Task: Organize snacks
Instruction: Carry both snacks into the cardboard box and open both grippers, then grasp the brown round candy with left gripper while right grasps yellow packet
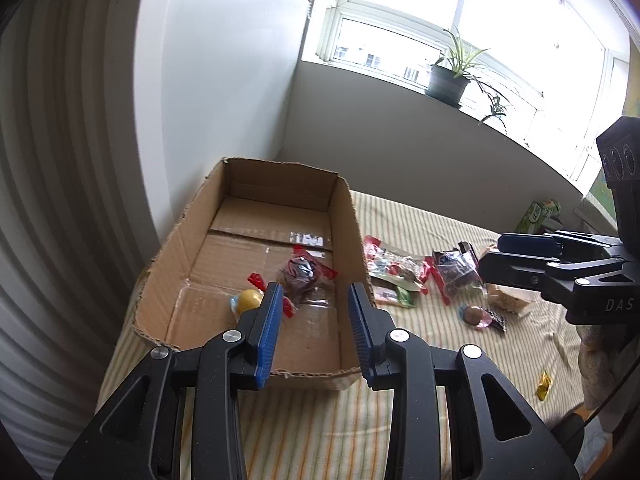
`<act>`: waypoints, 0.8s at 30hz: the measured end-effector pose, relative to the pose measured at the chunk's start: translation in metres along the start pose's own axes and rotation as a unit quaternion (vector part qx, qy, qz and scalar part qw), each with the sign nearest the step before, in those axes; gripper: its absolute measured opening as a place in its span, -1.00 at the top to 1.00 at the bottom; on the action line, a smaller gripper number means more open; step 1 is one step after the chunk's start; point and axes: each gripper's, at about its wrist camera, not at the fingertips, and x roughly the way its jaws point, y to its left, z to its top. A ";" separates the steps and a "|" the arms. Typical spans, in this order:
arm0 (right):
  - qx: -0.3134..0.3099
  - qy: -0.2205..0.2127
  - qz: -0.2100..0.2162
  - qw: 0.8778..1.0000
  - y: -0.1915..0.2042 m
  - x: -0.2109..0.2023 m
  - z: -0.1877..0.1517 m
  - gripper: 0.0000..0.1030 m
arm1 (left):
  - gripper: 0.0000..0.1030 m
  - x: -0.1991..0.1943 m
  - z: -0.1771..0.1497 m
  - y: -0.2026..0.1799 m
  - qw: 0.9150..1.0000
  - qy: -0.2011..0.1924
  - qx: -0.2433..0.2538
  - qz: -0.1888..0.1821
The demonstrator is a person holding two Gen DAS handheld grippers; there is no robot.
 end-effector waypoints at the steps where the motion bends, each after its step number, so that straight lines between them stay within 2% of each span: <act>1: 0.006 0.000 -0.005 1.000 -0.007 -0.007 -0.006 -0.40 | 0.37 0.000 -0.002 -0.004 1.000 0.002 0.003 -0.004; 11: 0.084 0.022 -0.071 0.994 -0.077 -0.072 -0.088 -0.40 | 0.37 0.013 -0.022 -0.049 0.998 0.034 0.033 -0.051; 18: 0.137 0.057 -0.095 0.984 -0.110 -0.080 -0.150 -0.40 | 0.37 0.025 -0.029 -0.081 0.993 0.060 0.057 -0.084; 21: 0.163 0.073 -0.085 0.980 -0.118 -0.075 -0.172 -0.40 | 0.37 0.032 -0.033 -0.096 0.990 0.071 0.072 -0.094; 23: 0.169 0.083 -0.078 0.979 -0.118 -0.071 -0.184 -0.40 | 0.13 0.036 -0.035 -0.104 0.988 0.079 0.081 -0.103; 24: 0.172 0.087 -0.074 0.978 -0.117 -0.069 -0.189 -0.40 | 0.11 0.039 -0.036 -0.108 0.987 0.081 0.085 -0.105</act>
